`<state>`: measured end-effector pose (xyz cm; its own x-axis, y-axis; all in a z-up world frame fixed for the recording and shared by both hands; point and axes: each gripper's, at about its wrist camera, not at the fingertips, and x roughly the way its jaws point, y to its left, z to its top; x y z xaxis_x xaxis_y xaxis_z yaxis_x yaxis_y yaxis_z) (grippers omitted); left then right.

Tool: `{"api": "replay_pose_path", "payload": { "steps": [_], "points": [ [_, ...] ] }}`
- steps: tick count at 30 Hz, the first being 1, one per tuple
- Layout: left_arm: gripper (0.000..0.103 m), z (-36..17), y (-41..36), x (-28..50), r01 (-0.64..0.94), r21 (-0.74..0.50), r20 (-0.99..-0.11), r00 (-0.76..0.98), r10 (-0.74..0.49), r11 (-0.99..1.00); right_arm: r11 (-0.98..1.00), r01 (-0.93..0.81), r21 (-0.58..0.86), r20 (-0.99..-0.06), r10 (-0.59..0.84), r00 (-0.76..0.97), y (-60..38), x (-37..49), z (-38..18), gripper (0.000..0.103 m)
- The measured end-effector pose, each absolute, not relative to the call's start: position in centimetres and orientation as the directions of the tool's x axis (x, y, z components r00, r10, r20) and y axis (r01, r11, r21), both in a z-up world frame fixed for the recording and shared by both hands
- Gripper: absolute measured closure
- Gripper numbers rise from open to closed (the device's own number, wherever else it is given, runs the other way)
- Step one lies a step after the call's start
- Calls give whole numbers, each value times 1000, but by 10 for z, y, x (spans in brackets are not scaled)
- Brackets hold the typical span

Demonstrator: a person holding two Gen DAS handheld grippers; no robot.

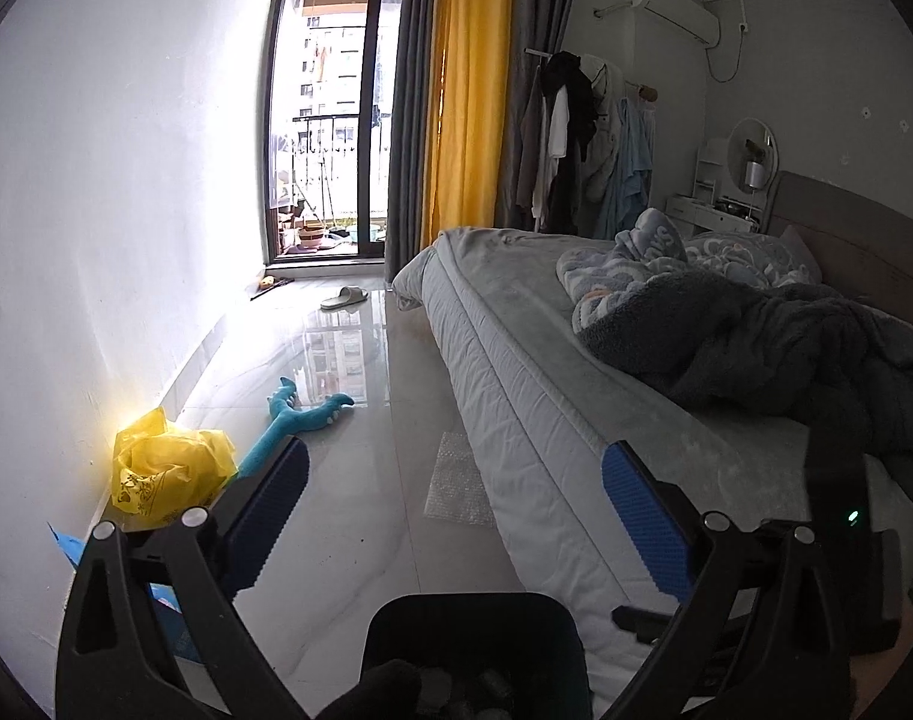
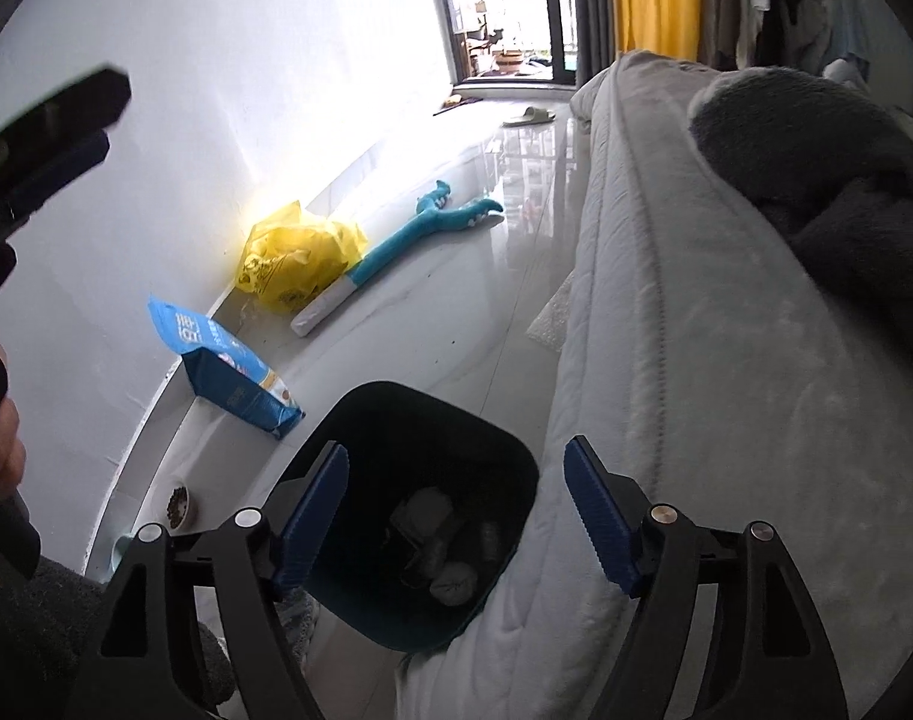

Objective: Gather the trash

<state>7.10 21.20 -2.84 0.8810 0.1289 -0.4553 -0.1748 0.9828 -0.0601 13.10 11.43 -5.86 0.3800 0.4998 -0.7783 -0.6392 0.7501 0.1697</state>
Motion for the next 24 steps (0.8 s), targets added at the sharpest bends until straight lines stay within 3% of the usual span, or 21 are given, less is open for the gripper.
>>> {"api": "replay_pose_path", "payload": {
  "steps": [10, 15, 24],
  "points": [
    [3, -37, 184, 53, -161, 5, -455, 879, 145, 987, 841, -529, 112, -697, 446, 562, 40, 113, -21, 13],
    [3, -45, 166, 46, -107, 5, -480, 872, 96, 994, 873, -481, 73, -643, 410, 647, 6, 95, -2, 7],
    [3, -45, 140, 27, -70, 8, -448, 891, 67, 997, 907, -421, 15, -593, 347, 727, -35, 70, 6, 3]
  ]
}}
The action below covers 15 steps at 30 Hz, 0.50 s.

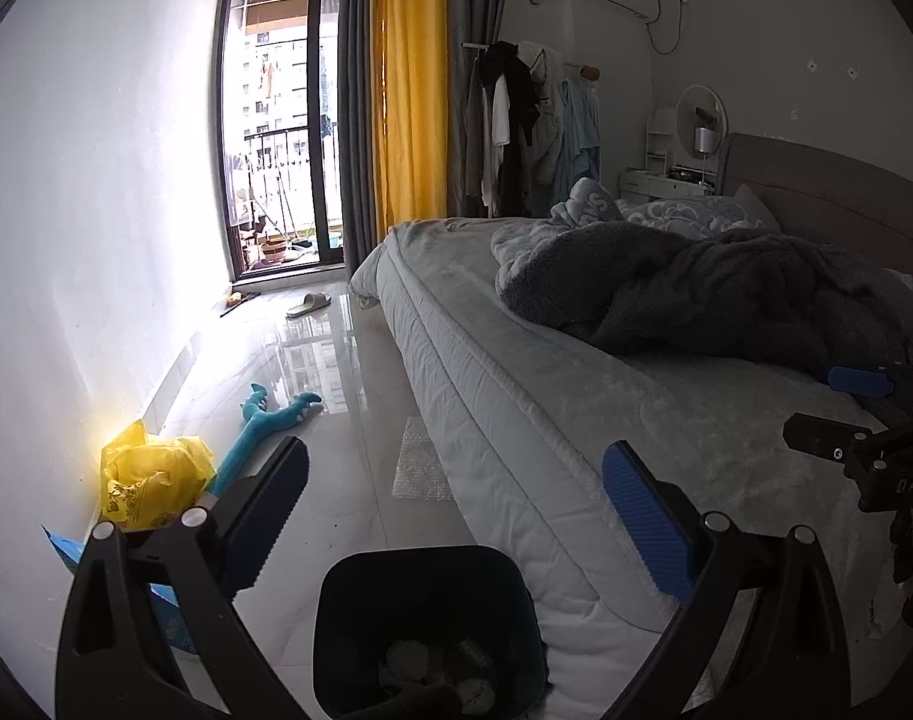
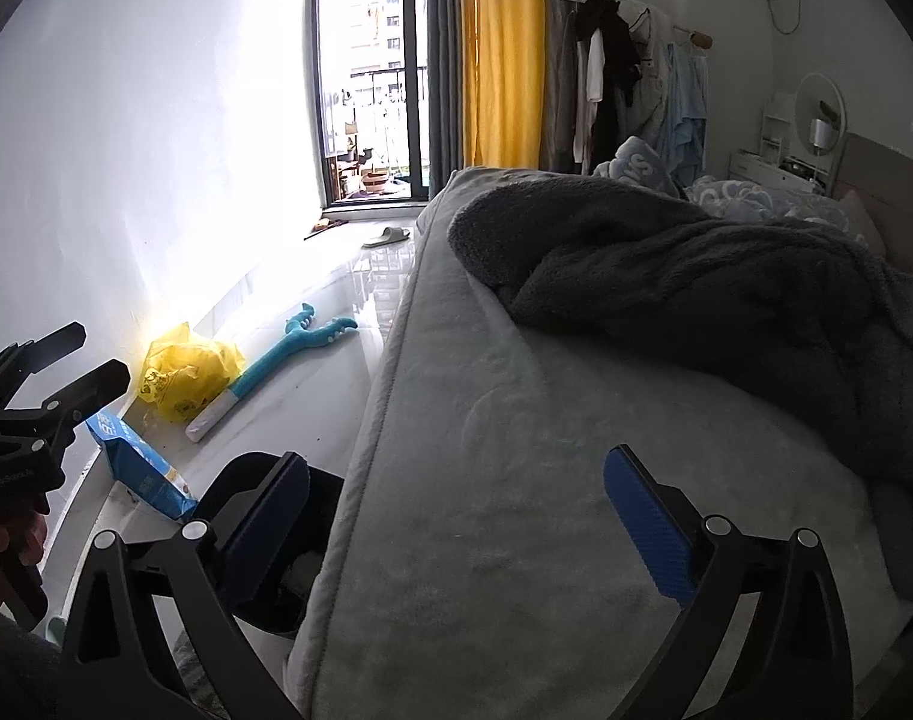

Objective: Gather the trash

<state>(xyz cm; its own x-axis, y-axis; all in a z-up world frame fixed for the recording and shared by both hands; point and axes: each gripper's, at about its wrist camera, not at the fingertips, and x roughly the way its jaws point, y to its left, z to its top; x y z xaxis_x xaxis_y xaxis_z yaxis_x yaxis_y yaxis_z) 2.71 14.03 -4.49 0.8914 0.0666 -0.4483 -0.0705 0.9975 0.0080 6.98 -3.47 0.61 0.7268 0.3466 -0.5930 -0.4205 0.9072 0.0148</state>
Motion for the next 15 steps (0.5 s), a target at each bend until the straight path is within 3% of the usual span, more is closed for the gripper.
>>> {"api": "replay_pose_path", "payload": {
  "steps": [15],
  "points": [
    [3, -43, 126, 16, -89, 21, -422, 902, 89, 996, 902, -432, -16, -504, 365, 782, -60, 40, 20, 3]
  ]
}}
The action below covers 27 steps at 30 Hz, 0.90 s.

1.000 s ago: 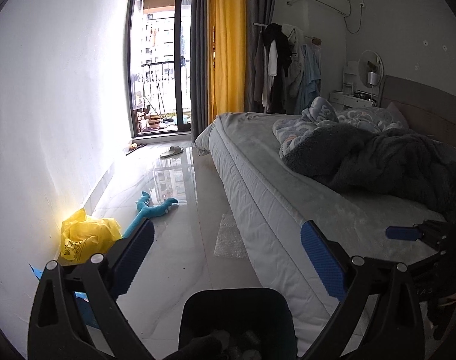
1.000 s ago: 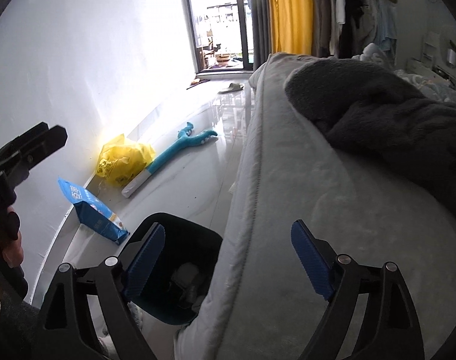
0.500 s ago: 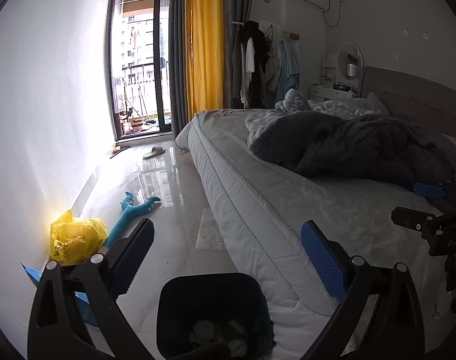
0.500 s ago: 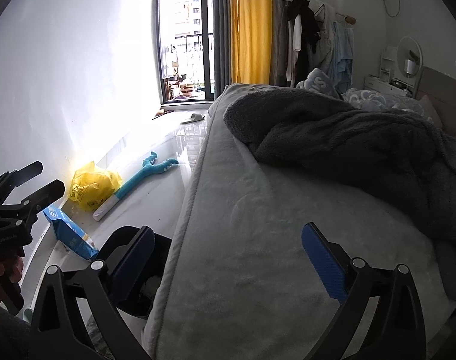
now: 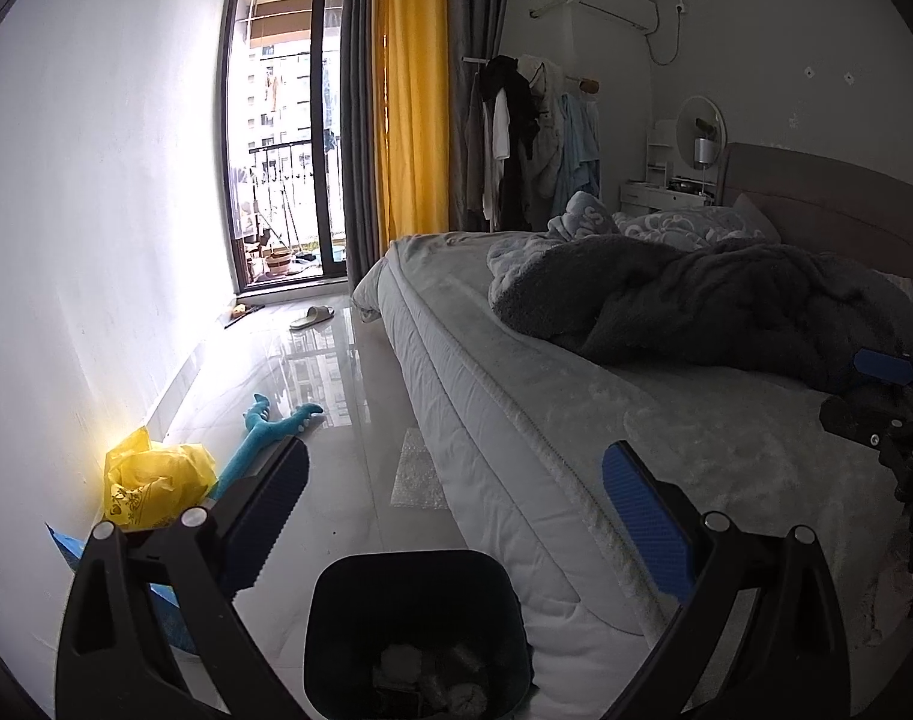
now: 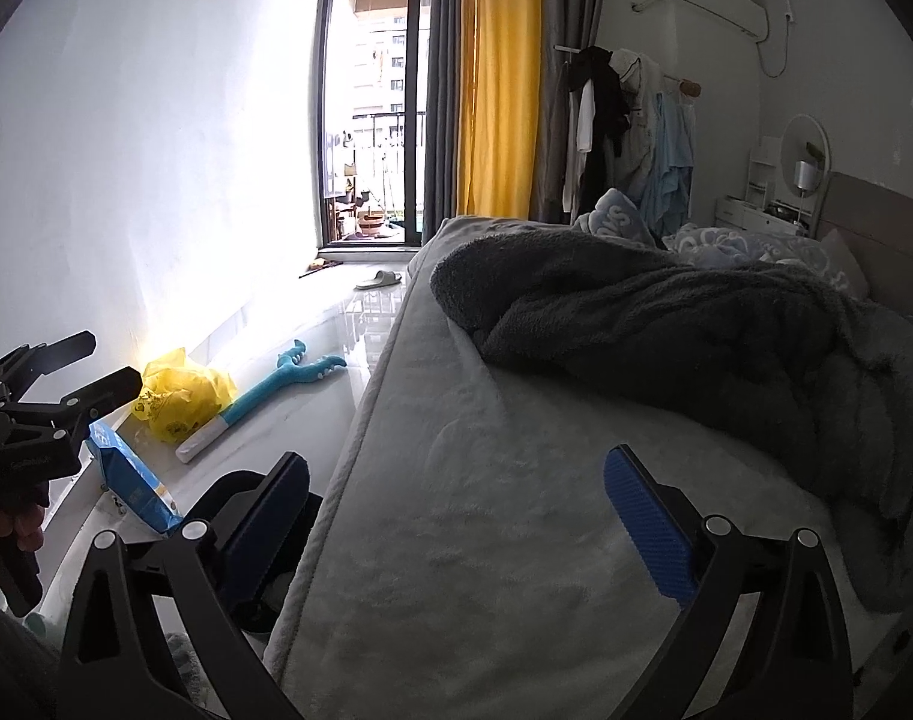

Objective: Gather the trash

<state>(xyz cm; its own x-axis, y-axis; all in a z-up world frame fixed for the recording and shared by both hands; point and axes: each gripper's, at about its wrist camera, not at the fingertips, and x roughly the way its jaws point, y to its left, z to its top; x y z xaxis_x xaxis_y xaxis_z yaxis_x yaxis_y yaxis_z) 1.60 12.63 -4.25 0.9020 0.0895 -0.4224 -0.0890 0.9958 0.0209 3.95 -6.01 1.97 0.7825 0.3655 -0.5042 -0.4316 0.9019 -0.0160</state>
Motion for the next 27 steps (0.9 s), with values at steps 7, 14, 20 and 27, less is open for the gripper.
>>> {"api": "replay_pose_path", "payload": {
  "steps": [7, 14, 20, 27],
  "points": [
    [3, -46, 121, 19, -84, 28, -439, 894, 88, 996, 895, -445, -2, -510, 382, 770, -61, 39, 18, 3],
    [3, -45, 118, 17, -81, 42, -428, 899, 91, 996, 895, -445, 4, -507, 385, 771, -63, 38, 18, 3],
    [3, -46, 116, 17, -74, 33, -431, 899, 81, 997, 895, -445, 1, -510, 384, 770, -63, 38, 17, 3],
    [3, -45, 115, 18, -74, 31, -431, 899, 80, 997, 895, -446, 2, -512, 384, 769, -63, 38, 17, 3]
  ]
}}
